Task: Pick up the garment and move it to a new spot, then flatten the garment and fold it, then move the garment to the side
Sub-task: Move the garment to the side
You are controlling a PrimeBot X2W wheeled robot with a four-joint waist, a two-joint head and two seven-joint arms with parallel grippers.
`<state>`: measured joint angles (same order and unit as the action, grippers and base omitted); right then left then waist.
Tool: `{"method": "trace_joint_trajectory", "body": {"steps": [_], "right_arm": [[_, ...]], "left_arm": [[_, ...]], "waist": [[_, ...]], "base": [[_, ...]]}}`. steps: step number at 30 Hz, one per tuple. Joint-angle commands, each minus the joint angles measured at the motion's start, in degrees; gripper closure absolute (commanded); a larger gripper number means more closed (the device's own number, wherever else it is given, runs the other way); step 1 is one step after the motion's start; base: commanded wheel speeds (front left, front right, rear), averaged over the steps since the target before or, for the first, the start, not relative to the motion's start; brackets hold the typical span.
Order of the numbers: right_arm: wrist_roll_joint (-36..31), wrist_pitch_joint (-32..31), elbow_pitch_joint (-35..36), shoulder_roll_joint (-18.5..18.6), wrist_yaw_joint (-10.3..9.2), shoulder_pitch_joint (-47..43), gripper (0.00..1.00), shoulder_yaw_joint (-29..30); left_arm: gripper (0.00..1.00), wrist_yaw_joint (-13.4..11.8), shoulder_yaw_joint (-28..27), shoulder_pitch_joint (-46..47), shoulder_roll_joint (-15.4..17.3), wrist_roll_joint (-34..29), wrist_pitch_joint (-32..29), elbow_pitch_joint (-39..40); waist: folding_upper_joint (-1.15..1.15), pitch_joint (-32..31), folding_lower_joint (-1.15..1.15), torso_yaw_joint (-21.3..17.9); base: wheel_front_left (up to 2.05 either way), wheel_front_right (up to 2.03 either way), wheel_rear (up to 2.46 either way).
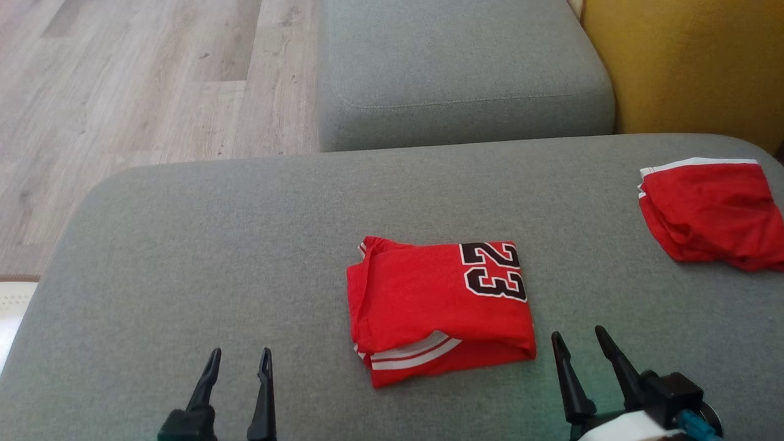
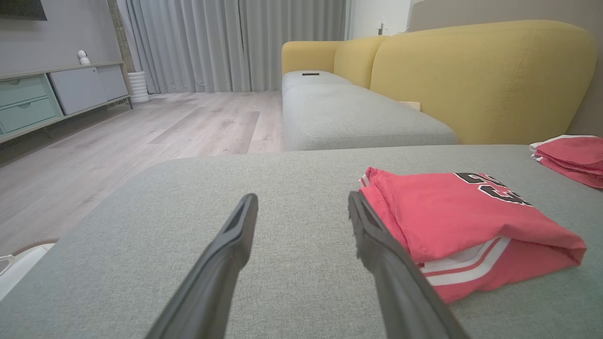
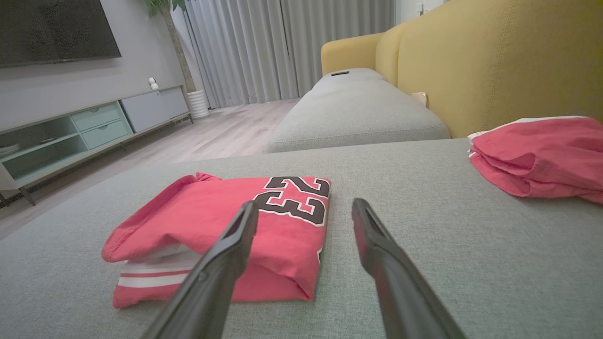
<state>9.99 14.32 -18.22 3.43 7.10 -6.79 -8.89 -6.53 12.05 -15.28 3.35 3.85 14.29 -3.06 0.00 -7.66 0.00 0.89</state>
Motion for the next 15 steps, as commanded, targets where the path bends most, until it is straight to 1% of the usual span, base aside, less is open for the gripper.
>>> {"method": "trace_joint_trajectory", "body": {"steps": [1,15], "right_arm": [[-0.54,0.67,1.63,0.00,0.39,1.18,0.00,-1.38],[-0.48,0.68,0.05,0.06,0.39,1.22,0.00,-0.58]], "left_arm": [[0.00,-0.06,-1.97,1.83,-0.47,-0.45,0.71,2.15],[0.00,0.09,-1.21,1.82,-0.47,-0.43,0.71,2.05]], "waist": [[0.00,-0.01,0.00,-0.02],[0.00,0.68,0.00,0.69]], "base": [[0.00,0.00,0.00],[0.00,0.00,0.00]]}}
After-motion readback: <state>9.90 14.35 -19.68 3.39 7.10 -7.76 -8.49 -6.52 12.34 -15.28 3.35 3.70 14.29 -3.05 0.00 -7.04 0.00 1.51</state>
